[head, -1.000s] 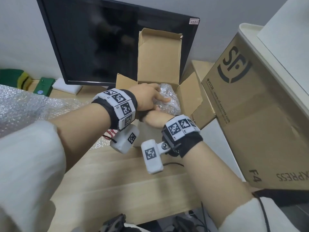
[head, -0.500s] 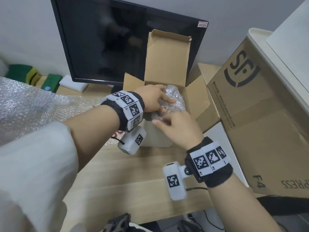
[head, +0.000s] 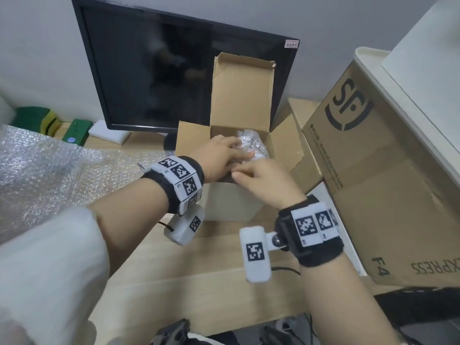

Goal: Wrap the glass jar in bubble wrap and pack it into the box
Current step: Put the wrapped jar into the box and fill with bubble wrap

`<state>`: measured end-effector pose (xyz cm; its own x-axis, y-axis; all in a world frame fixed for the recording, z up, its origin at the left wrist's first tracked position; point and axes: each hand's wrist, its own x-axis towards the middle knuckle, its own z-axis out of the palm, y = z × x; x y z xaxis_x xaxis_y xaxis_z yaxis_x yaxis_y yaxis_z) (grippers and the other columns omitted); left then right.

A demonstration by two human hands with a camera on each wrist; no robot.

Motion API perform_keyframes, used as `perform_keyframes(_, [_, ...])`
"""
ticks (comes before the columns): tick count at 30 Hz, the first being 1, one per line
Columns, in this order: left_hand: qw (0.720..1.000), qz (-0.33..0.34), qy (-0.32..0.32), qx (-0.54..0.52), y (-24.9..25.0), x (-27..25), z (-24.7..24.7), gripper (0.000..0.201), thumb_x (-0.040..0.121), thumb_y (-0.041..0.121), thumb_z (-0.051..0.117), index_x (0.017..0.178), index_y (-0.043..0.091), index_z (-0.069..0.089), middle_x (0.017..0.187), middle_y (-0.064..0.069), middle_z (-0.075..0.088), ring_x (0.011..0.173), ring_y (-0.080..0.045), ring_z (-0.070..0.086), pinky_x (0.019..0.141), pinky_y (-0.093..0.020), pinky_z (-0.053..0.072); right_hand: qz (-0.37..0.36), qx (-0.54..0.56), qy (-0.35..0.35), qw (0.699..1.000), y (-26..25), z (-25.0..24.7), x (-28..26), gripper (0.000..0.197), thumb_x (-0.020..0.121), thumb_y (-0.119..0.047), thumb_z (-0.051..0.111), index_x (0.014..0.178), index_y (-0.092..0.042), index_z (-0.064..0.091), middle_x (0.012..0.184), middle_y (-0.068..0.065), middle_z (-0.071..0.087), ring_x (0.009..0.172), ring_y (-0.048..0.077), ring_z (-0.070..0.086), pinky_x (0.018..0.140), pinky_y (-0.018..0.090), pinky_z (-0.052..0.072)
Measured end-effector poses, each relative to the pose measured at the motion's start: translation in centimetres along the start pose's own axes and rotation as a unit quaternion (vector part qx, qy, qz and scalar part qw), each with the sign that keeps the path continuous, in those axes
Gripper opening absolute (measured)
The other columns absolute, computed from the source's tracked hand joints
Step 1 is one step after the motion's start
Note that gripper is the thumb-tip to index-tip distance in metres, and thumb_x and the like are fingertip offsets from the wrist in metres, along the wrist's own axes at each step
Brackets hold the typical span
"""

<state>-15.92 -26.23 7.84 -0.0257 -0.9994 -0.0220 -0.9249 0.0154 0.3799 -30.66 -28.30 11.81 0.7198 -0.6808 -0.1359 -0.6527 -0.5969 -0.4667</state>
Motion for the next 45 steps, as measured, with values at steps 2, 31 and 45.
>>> perform_keyframes(2, [1.000, 0.007, 0.014, 0.002, 0.1, -0.3, 0.4, 0.039, 0.095, 0.030, 0.044, 0.134, 0.033, 0.046, 0.148, -0.004, 0.034, 0.126, -0.026, 0.033, 0.105, -0.031, 0.026, 0.013, 0.153, 0.279, 0.948, 1.4, -1.0, -1.5, 0.018, 0.087, -0.018, 0.054, 0.093, -0.023, 0.070, 0.085, -0.010, 0.067, 0.083, 0.011, 0.061, 0.080, 0.032, 0.048])
perform_keyframes(31, [0.993, -0.064, 0.057, 0.087, 3.5, -1.6, 0.8, 0.048, 0.094, 0.011, 0.037, 0.134, 0.037, 0.036, 0.115, 0.002, 0.048, 0.096, -0.022, 0.054, 0.065, -0.033, 0.033, 0.043, 0.128, 0.158, 0.978, 5.1, -1.4, 4.0, 0.015, 0.077, -0.011, 0.064, 0.081, -0.019, 0.076, 0.087, 0.000, 0.074, 0.086, 0.012, 0.065, 0.090, 0.032, 0.050])
perform_keyframes(45, [0.994, -0.074, 0.046, 0.073, 3.5, -1.7, 0.7, 0.046, 0.094, 0.008, 0.035, 0.131, 0.036, 0.040, 0.133, 0.005, 0.044, 0.119, -0.021, 0.049, 0.074, -0.033, 0.035, 0.006, -0.145, 0.176, 0.974, 1.2, -8.1, 16.7, 0.079, 0.070, 0.002, 0.053, 0.141, -0.026, 0.030, 0.141, 0.005, 0.043, 0.137, 0.025, 0.031, 0.115, 0.045, 0.012])
